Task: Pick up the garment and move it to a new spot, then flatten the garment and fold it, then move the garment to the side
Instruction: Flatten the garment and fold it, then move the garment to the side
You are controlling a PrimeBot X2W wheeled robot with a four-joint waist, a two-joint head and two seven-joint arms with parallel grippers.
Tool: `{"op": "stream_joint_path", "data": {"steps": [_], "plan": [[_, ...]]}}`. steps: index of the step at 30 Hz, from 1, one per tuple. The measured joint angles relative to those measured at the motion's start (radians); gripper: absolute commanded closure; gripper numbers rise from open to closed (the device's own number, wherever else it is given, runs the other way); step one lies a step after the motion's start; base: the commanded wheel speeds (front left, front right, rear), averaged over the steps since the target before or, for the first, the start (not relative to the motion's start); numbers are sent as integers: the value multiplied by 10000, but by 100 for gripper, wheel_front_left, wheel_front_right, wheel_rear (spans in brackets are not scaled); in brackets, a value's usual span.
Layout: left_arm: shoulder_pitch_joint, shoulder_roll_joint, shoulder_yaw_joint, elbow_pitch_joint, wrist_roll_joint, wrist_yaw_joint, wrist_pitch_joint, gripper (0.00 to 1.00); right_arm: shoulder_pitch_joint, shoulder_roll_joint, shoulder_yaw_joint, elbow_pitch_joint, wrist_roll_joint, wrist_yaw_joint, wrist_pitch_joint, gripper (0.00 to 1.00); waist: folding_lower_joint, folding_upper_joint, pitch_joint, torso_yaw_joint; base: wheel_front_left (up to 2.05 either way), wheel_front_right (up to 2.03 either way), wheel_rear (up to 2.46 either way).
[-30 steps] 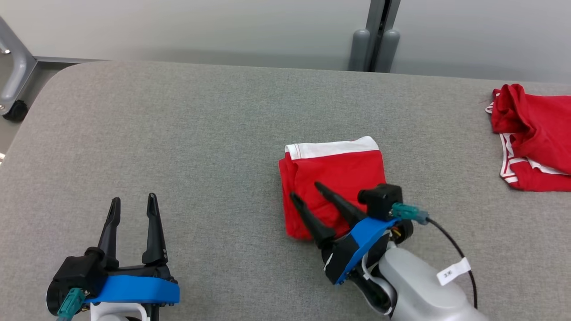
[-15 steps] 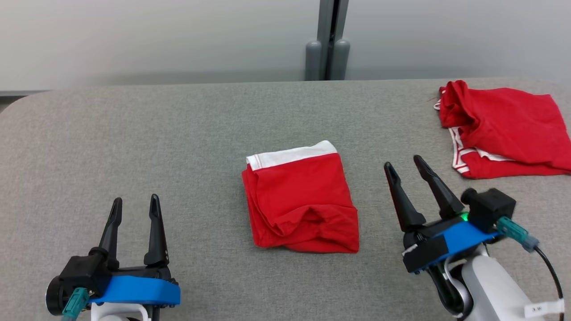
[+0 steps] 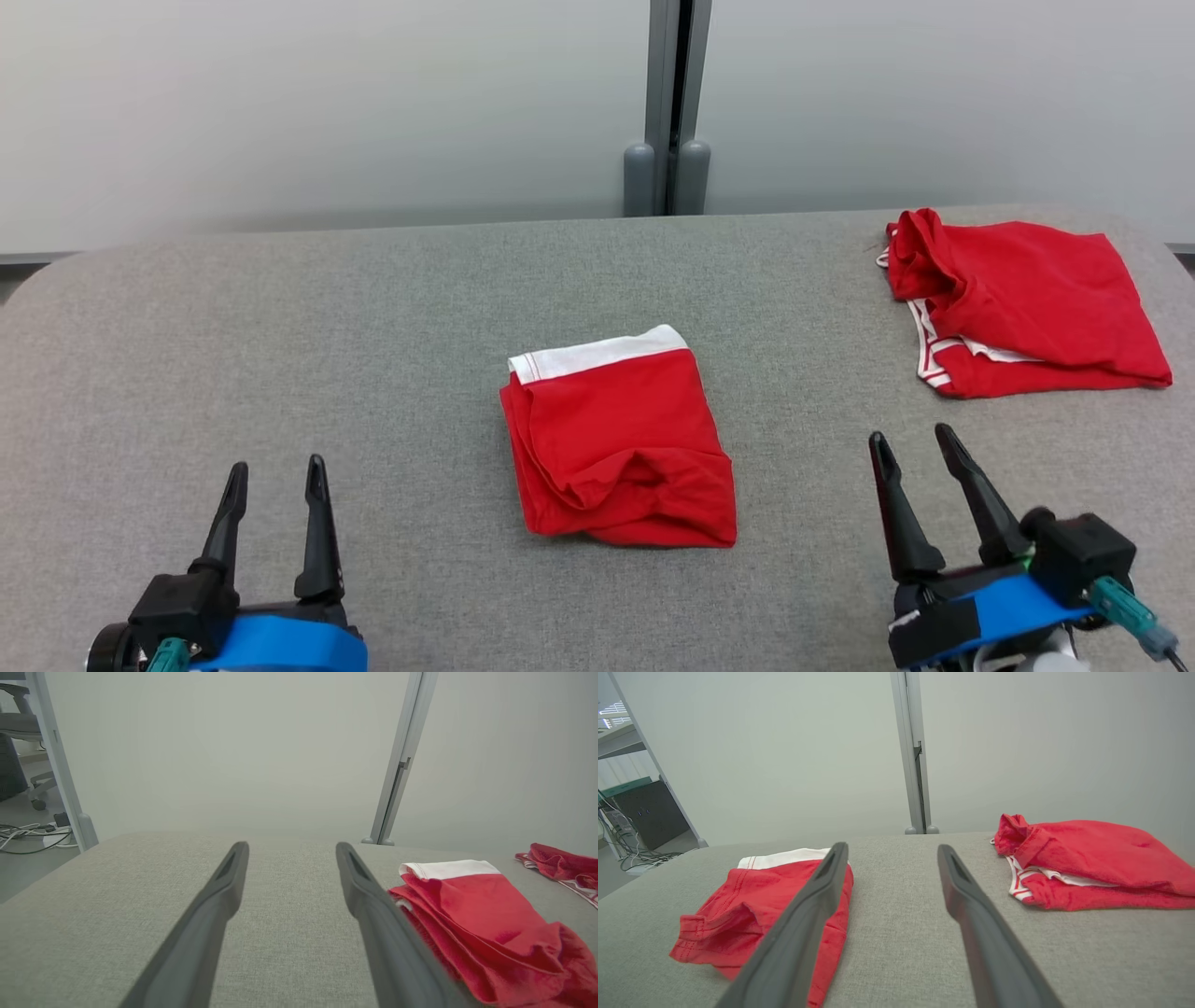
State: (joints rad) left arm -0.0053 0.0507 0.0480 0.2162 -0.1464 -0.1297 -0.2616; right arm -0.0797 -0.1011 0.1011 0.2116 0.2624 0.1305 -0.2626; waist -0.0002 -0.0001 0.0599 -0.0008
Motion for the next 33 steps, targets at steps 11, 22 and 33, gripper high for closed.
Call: {"op": "stream_joint_path", "data": {"steps": [11,22,33], "plan": [[466,0,17,-238,901,155,0,0,637,330,-706,-52,-675,0,0,0,1,0,-381,72,0,0,0],[621,-2,-25,-384,1026,293,0,0,679,453,-796,61,-930,2,0,0,2,1,-458,111,0,0,0],[635,0,38,-360,1011,307,0,0,691,489,-825,146,-959,0,0,0,1,2,-445,179,0,0,0]]}}
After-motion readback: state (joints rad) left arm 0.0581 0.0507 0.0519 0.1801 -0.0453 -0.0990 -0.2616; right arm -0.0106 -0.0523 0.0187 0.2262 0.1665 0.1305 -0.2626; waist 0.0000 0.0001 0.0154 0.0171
